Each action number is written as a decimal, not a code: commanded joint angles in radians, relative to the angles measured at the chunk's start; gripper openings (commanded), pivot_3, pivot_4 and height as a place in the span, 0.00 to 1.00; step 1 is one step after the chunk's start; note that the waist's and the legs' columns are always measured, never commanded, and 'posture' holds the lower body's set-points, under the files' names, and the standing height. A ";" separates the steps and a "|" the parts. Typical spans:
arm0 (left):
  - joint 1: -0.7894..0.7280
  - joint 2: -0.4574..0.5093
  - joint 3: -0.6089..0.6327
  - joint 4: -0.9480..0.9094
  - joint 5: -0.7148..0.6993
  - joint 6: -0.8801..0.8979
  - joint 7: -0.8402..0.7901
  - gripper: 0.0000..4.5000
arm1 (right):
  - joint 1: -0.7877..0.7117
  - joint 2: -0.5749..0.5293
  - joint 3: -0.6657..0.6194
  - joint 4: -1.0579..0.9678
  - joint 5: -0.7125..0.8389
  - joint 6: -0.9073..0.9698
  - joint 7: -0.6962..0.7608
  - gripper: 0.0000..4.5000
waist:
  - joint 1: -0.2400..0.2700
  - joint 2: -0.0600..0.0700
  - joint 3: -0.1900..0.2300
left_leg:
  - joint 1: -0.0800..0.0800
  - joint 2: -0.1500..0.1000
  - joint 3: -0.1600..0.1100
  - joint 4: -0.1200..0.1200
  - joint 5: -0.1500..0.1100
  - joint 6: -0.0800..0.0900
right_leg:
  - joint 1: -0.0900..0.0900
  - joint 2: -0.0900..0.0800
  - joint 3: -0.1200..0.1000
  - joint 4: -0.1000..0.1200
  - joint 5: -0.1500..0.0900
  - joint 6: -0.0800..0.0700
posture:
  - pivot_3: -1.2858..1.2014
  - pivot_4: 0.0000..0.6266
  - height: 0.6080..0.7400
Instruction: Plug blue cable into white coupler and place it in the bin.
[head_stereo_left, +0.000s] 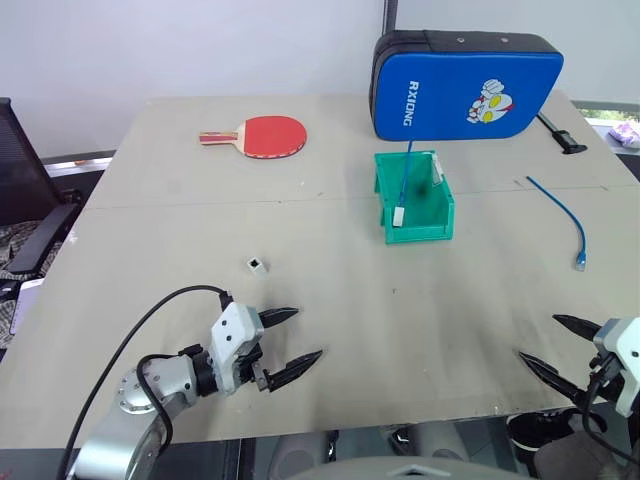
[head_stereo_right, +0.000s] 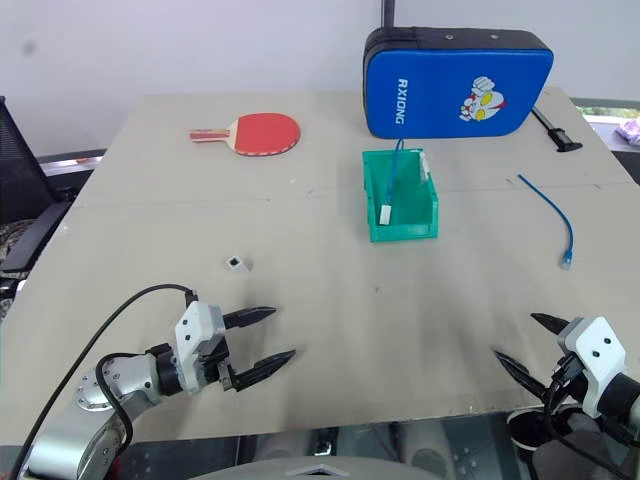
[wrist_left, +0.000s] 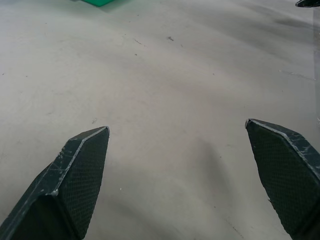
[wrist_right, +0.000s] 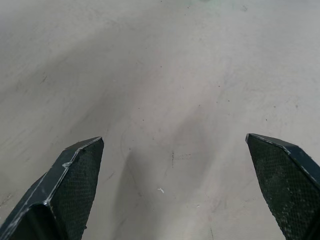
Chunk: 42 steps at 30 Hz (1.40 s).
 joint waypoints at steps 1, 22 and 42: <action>-0.028 -0.022 0.002 -0.019 -0.030 -0.001 0.013 0.99 | -0.024 -0.023 -0.024 -0.007 0.008 -0.015 0.003 1.00 | 0.001 0.000 0.000 | 0.000 0.000 0.000 0.000 0.000 0.000 | 0.000 0.000 0.000 0.000 0.000 0.000 | 0.52 0.24 1.00; -0.159 -0.051 -0.058 -0.066 -0.086 0.051 0.027 0.99 | -0.461 -0.599 0.177 0.568 -0.354 -0.485 0.206 1.00 | 0.010 0.000 0.001 | 0.003 -0.002 0.003 0.001 0.000 0.000 | 0.001 0.003 0.004 0.000 0.000 0.000 | 0.52 0.24 1.00; -0.115 -0.051 -0.057 -0.153 -0.078 0.054 0.089 1.00 | -1.753 -0.322 1.404 1.682 -1.683 -1.201 -0.443 0.70 | -0.019 -0.002 0.002 | 0.003 -0.001 0.017 -0.001 0.001 0.000 | -0.002 0.002 0.018 -0.003 0.003 -0.005 | 0.52 0.24 1.00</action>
